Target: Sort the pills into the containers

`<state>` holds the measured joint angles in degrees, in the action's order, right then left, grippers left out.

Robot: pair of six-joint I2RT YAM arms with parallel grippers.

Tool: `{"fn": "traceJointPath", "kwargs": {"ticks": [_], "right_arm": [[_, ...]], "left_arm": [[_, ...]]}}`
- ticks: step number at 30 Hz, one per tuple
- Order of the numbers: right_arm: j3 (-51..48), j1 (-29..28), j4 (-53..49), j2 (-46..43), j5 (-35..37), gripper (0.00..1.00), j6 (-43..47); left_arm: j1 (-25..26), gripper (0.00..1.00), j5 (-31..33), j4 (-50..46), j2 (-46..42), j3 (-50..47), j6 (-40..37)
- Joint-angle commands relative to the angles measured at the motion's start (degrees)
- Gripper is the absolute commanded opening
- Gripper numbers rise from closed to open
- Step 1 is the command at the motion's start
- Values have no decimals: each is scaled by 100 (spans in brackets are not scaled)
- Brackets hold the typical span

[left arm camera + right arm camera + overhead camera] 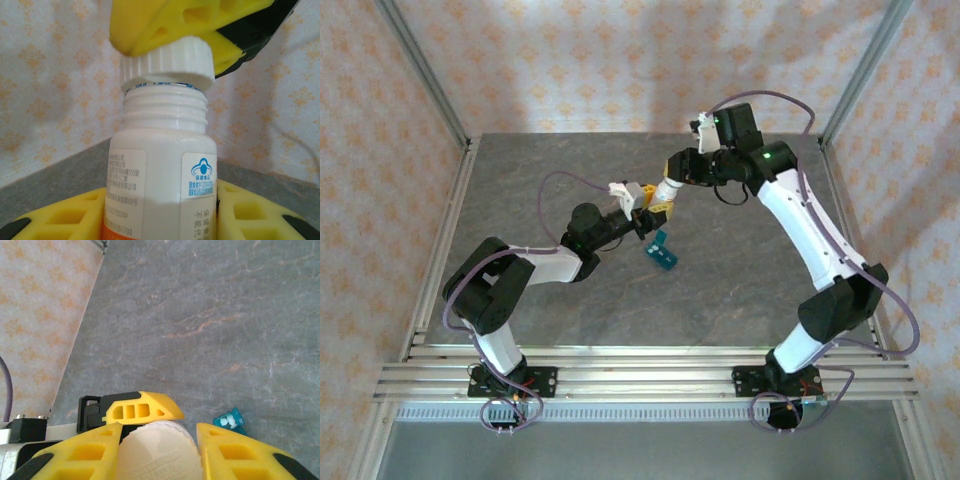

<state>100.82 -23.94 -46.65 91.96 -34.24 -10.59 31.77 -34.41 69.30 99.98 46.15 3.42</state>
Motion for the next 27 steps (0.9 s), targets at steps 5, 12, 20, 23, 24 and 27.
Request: {"fn": "traceJointPath", "kwargs": {"ticks": [5,12,20,23,24,27], "right_arm": [[-429,18,604,-332,107,30,-223],[-784,-21,856,-372,-74,30,-353],[-957,-225,957,-372,-57,30,-343],[-1002,-292,992,-395,-66,30,-344],[-1011,-308,992,-394,-65,30,-341],[-1042,-347,993,-418,-62,30,-342]], "left_arm": [[-22,0,43,409,-165,228,201],[-20,0,49,409,-171,298,259],[-18,0,45,409,-133,345,299],[-22,0,53,409,-117,351,300],[-17,0,60,409,-116,351,300],[-17,0,59,404,-95,353,298]]}}
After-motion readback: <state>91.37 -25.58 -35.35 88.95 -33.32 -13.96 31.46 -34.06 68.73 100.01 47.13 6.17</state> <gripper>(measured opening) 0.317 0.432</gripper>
